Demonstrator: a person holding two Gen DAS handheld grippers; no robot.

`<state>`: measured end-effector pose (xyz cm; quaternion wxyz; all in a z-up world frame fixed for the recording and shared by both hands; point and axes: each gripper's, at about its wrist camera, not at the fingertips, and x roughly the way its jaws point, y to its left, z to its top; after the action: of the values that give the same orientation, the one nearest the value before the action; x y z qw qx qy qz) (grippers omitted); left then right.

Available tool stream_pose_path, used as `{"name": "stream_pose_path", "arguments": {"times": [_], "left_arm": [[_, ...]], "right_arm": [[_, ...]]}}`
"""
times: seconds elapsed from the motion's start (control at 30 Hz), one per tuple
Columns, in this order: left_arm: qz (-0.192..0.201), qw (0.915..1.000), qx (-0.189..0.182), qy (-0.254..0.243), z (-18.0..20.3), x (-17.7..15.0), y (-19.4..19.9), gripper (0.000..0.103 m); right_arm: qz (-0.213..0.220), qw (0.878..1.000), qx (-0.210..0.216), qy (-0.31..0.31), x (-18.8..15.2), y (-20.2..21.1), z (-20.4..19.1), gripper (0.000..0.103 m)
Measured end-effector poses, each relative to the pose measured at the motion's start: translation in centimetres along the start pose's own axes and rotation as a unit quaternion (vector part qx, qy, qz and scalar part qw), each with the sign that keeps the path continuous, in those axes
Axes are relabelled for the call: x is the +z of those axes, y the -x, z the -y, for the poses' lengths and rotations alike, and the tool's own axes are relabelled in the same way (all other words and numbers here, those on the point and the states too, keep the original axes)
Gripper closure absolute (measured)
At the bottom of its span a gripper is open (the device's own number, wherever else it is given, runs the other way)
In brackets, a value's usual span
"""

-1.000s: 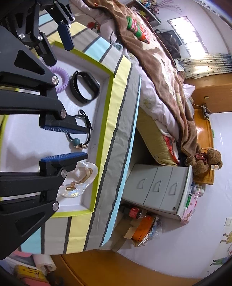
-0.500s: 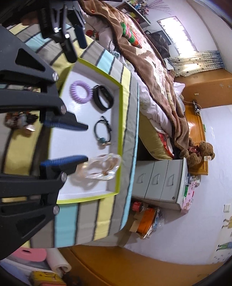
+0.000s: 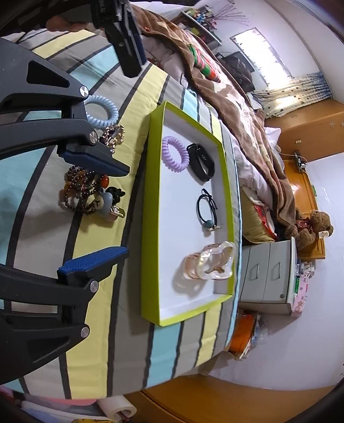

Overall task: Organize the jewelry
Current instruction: 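Withdraw both tools from the box toward the remaining jewelry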

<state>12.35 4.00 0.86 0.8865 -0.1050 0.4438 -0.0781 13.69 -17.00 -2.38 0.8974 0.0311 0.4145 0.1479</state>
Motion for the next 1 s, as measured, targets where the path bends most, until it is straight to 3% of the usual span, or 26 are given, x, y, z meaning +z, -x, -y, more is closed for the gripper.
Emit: {"name": "stream_pose_path", "arguments": {"times": [0.1,0.4,0.5,0.63,0.7,1.0], "left_arm": [[-0.02,0.9994,0.013,0.025,-0.9,-0.7,-0.3,0.007],[-0.01,0.9991,0.039,0.016,-1.4,-2.3,0.2,0.008],[-0.005,0.9992,0.039,0.011,-1.2,-2.4,0.4,0.008],[-0.002,0.9992,0.039,0.011,-1.0,-2.4,0.5,0.008],[-0.003,0.9991,0.041,0.008,-0.9,-2.4,0.5,0.008],[-0.011,0.9992,0.038,0.008,-0.7,-2.6,0.0,0.009]], "right_arm": [[-0.008,1.0,-0.002,-0.004,-0.3,-0.5,-0.1,0.047],[-0.013,1.0,-0.004,0.0,-1.0,-1.2,-0.4,0.048],[-0.011,1.0,-0.007,0.004,-1.1,-1.1,-0.6,0.057],[-0.01,1.0,-0.011,0.009,-1.2,-1.1,-0.7,0.061],[-0.008,1.0,-0.016,0.013,-1.3,-1.0,-0.9,0.074],[0.02,1.0,-0.019,0.005,-1.5,0.6,-0.2,0.077]]}}
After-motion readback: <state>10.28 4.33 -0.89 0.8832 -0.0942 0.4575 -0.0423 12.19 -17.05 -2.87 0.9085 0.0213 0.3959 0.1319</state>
